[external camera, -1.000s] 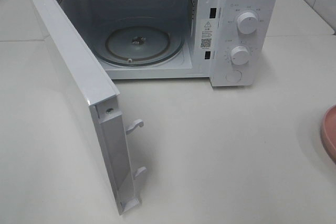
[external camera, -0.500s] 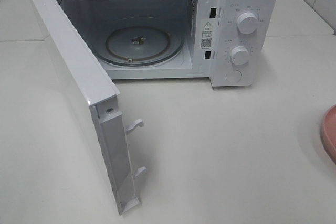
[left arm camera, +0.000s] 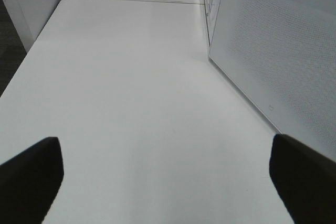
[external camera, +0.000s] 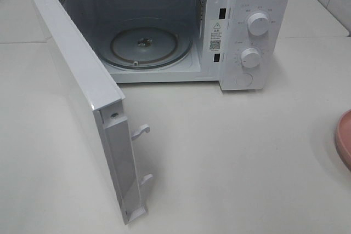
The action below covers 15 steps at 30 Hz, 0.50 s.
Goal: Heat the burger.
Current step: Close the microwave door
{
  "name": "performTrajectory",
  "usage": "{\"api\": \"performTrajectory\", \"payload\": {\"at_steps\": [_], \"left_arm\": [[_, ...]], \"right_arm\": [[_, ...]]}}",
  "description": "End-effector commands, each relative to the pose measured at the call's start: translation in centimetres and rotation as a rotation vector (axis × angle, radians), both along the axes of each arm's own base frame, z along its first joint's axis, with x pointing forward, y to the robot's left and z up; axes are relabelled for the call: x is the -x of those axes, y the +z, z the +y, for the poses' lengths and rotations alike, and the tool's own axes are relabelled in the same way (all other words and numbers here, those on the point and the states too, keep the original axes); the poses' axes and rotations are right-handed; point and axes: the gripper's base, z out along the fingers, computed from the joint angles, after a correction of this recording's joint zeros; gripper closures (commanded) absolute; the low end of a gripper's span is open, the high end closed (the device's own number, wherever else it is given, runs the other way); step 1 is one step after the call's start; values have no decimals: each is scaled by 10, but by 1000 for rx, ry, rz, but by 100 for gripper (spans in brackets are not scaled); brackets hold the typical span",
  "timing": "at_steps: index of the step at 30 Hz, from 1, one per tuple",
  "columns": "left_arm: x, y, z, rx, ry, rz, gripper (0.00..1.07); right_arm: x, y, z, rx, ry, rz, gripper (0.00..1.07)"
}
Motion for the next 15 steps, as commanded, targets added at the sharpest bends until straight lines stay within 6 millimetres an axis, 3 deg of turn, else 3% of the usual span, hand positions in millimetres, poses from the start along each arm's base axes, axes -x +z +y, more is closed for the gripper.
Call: {"api": "performTrajectory", "payload": {"at_steps": [1,15], "left_arm": [[0,0,0,9,-2,-8,6],[0,0,0,9,-2,-8,6]], "right_arm": [[3,0,-1,14,0,-28,9],[3,0,-1,20,-38,-32,9]]}}
